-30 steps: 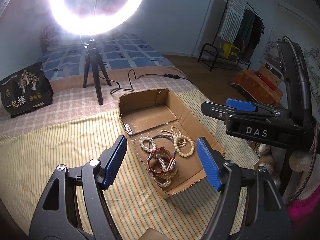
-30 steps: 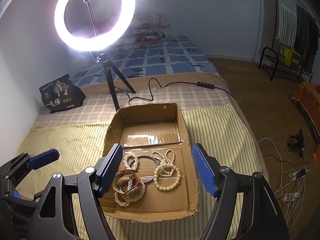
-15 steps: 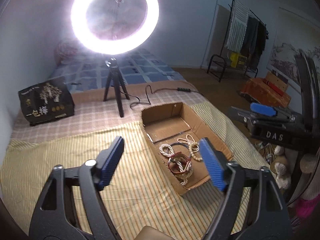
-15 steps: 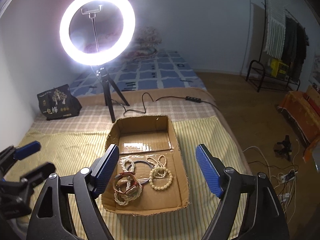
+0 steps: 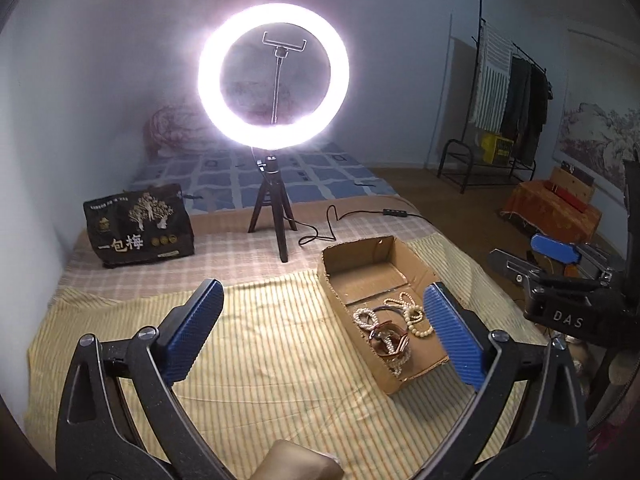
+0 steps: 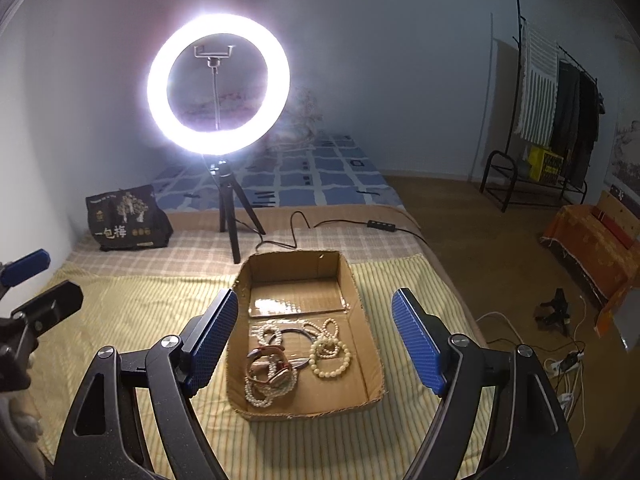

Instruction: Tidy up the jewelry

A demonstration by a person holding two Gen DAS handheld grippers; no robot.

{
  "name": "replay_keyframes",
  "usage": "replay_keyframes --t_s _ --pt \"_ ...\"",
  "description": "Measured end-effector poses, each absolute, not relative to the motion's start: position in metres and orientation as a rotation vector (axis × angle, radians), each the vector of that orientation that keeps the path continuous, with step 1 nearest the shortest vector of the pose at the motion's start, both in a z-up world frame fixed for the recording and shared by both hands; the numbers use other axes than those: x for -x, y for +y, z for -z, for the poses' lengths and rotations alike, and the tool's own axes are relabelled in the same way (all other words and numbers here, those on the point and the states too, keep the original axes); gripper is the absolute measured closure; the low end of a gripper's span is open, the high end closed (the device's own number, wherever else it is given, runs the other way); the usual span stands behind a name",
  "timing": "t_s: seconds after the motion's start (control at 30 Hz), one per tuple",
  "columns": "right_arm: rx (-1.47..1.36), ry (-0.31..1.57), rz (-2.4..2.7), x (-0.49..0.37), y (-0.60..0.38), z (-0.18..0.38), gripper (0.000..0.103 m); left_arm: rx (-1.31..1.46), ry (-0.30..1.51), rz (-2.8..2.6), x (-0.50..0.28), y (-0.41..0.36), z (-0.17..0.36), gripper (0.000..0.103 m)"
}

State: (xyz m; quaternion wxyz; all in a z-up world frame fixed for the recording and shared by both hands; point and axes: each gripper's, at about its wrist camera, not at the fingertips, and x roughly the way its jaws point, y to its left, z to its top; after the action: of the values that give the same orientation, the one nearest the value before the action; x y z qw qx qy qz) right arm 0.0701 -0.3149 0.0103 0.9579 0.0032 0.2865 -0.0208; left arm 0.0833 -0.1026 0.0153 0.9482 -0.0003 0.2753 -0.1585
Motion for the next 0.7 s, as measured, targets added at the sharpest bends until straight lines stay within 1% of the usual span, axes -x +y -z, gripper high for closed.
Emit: replay_keyframes --t_s 0.23,0.7 --pt "-0.002 0.558 0.043 -0.059 -0.31 -0.008 0.024 -0.02 0.578 0.331 -0.072 -0.101 -0.013 0.001" --pt "-0.006 0.563 0.039 -0.064 -0.312 -0.004 0.023 -0.075 0.601 0.317 -0.064 -0.111 -0.008 0.001"
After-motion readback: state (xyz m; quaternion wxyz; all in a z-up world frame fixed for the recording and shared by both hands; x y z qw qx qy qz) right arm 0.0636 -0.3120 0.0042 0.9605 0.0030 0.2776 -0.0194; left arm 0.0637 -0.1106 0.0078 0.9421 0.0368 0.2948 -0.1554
